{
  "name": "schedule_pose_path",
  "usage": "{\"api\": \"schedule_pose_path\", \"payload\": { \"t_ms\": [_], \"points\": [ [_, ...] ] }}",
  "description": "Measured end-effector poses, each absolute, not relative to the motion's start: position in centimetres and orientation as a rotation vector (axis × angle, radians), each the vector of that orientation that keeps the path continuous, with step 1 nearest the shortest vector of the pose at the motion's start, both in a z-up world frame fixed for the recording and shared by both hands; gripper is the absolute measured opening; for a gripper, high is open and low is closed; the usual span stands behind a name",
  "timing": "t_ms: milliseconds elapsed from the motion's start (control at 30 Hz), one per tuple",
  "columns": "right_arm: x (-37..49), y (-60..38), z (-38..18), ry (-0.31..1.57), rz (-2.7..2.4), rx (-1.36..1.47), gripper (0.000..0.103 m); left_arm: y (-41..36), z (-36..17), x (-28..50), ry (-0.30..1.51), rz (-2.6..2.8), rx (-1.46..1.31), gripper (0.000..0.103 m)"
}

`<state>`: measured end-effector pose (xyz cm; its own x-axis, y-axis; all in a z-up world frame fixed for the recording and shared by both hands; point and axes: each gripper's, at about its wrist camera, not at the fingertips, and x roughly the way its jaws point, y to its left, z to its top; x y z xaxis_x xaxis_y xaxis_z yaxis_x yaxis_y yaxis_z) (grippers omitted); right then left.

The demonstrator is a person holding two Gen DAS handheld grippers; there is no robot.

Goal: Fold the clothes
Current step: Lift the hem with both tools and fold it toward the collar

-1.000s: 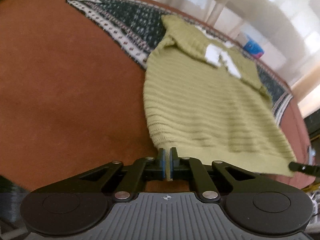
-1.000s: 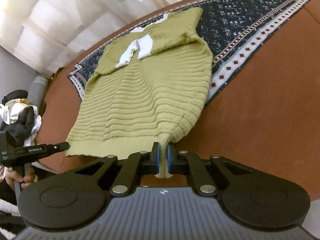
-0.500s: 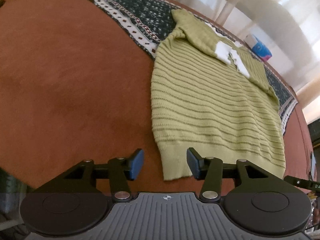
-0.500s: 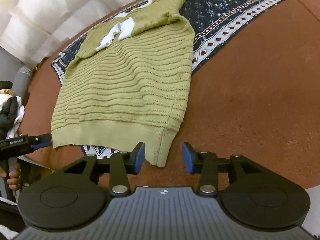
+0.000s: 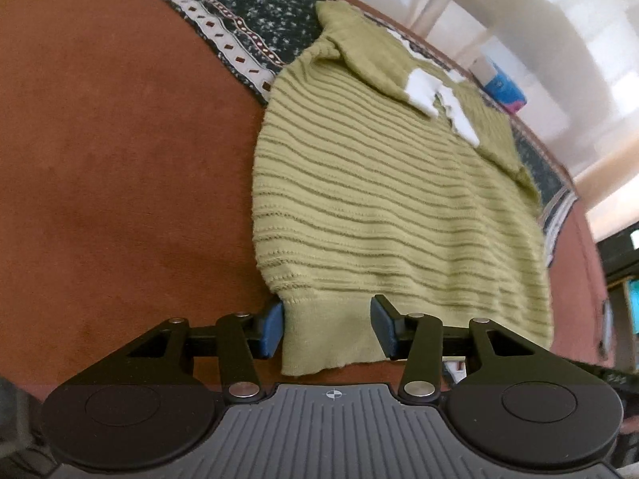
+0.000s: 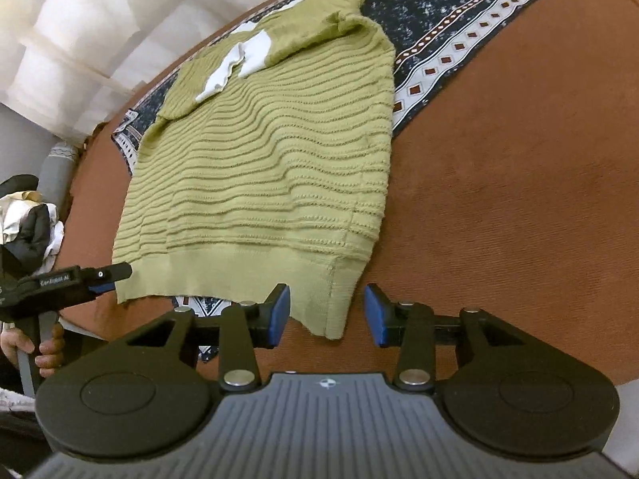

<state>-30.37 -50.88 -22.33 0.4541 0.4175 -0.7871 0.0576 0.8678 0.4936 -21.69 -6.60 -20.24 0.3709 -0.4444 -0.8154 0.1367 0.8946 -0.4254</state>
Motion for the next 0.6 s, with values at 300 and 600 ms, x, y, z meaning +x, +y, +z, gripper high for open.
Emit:
{"api": "schedule_pose_path", "payload": {
  "t_ms": [300, 600],
  "points": [
    [-30.7, -51.0, -22.6, 1.085, 0.257, 0.543, 0.041, -6.8, -20.5, -21.6, 1.145, -0.367, -0.323, 0.03],
    [-30.4, -51.3, -23.3, 1.068, 0.261, 0.586, 0.022, -7.8, -20.4, -21.8, 1.144, -0.37, -0.298, 0.01]
  ]
}}
